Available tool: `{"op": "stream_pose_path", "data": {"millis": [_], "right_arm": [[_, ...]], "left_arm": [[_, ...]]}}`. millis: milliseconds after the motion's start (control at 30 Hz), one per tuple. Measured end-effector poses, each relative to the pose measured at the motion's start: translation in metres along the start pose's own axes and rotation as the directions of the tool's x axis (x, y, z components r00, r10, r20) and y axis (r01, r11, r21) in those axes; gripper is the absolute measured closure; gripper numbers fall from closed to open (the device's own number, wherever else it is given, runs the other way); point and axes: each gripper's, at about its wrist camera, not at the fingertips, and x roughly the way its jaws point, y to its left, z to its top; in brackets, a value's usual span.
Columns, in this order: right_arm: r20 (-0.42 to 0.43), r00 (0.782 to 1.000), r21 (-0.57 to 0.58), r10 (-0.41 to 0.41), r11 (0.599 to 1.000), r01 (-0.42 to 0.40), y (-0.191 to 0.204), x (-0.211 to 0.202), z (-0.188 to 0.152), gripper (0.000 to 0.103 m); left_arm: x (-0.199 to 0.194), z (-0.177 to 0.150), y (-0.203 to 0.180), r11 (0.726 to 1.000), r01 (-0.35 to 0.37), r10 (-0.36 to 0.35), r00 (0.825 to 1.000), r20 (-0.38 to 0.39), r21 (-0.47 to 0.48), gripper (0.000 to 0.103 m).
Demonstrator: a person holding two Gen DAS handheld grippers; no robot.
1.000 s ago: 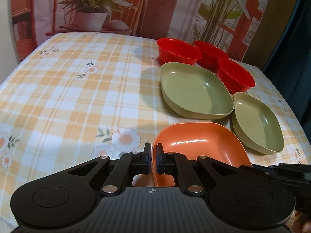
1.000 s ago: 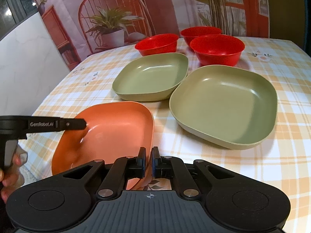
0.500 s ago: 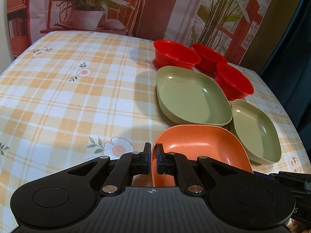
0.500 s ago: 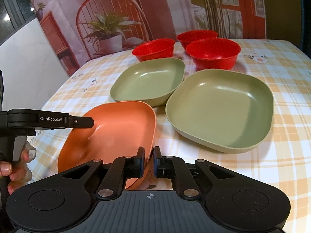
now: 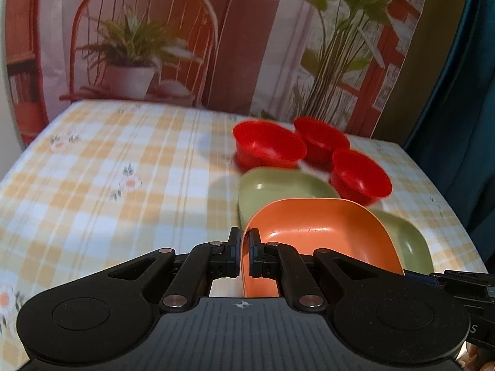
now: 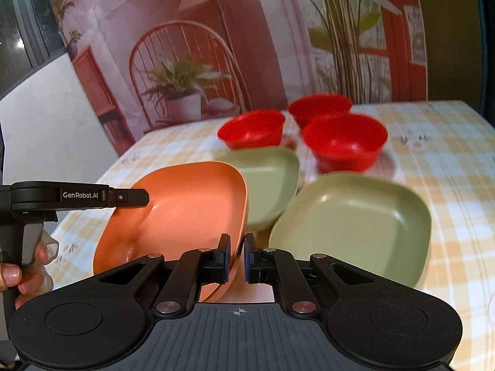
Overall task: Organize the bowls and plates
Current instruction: 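Lift the orange plate with the left gripper over the oval green dish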
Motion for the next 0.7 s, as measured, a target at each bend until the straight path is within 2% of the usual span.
{"op": "stream_pose_path", "data": {"millis": [167, 300, 500, 700], "right_arm": [[0.023, 1.0, 0.0, -0.021, 1.0, 0.021, -0.009, 0.012, 0.019, 0.096], [0.021, 0.999, 0.022, -0.035, 0.999, 0.035, -0.019, 0.025, 0.031, 0.097], [-0.025, 0.999, 0.051, -0.047, 0.998, 0.048, -0.033, 0.048, 0.039, 0.097], [-0.071, 0.996, 0.06, -0.056, 0.996, 0.061, -0.041, 0.068, 0.048, 0.097]], "left_arm": [[0.011, 0.021, -0.005, 1.0, 0.011, -0.011, 1.0, 0.013, 0.023, 0.097], [0.027, 0.032, -0.007, 0.999, 0.013, -0.013, 1.0, -0.015, 0.033, 0.097], [0.054, 0.04, -0.009, 0.997, -0.004, 0.009, 0.998, -0.068, 0.079, 0.097], [0.078, 0.046, -0.006, 0.997, -0.014, 0.023, 0.993, -0.114, 0.078, 0.097]]}}
